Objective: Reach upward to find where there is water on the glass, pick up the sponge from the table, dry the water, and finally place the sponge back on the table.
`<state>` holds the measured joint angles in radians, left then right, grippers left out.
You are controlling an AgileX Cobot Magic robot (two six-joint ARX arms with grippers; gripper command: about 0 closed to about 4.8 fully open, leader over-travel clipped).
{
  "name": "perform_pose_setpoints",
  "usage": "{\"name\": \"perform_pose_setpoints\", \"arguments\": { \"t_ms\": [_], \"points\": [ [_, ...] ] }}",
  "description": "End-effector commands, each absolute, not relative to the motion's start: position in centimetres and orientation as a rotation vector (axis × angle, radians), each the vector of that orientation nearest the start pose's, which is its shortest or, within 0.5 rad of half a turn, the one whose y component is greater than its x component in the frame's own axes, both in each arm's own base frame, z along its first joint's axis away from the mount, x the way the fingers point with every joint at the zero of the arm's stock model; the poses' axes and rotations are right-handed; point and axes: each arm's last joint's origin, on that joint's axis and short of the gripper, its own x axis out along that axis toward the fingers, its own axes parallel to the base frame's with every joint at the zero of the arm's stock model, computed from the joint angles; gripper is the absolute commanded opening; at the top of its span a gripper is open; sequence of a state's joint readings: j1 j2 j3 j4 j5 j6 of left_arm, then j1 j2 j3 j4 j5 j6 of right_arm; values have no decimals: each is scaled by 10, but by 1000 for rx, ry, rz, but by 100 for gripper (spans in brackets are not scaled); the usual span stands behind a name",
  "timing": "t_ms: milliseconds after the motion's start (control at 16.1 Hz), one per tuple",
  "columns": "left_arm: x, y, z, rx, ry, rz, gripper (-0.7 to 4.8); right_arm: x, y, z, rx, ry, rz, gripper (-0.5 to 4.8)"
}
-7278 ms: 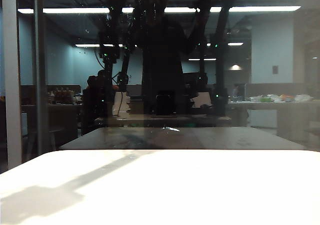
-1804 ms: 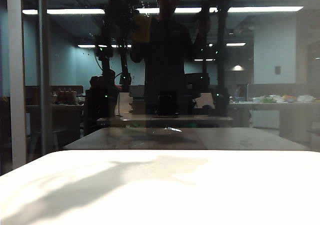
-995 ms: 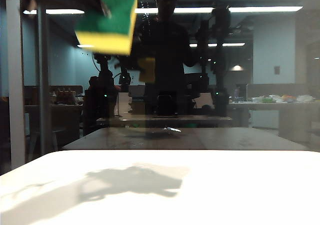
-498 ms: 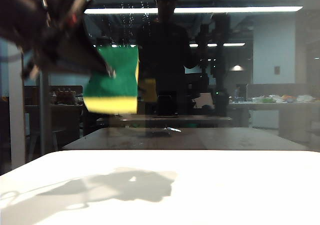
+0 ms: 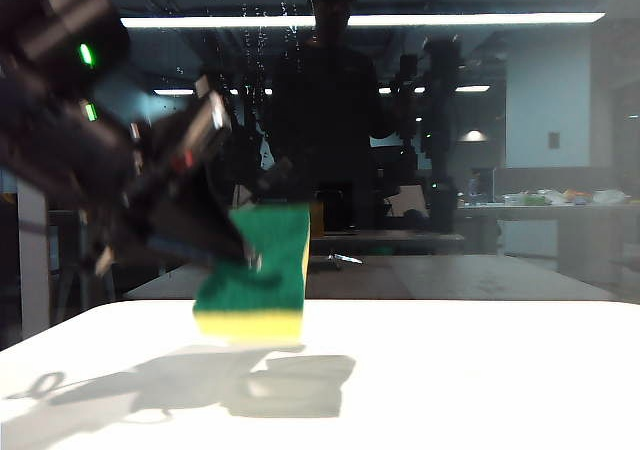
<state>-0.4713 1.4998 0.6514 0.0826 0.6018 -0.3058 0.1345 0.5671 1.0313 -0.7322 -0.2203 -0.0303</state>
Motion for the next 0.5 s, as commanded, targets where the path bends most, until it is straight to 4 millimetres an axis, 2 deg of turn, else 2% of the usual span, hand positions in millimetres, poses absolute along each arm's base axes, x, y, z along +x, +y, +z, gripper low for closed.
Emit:
{"name": "perform_pose_setpoints", "arguments": {
  "t_ms": [62,311,498],
  "points": [
    [245,-145,147,-371,956,-906,-6,77,17,377,-15,252,355,-2],
    [250,-147,125,-469,1070,-830,-6,74,16,374,-2,251,354,-2],
    [250,-147,115,-498,1131,-788,2,73,16,376,10,233,354,-2]
  ]
}}
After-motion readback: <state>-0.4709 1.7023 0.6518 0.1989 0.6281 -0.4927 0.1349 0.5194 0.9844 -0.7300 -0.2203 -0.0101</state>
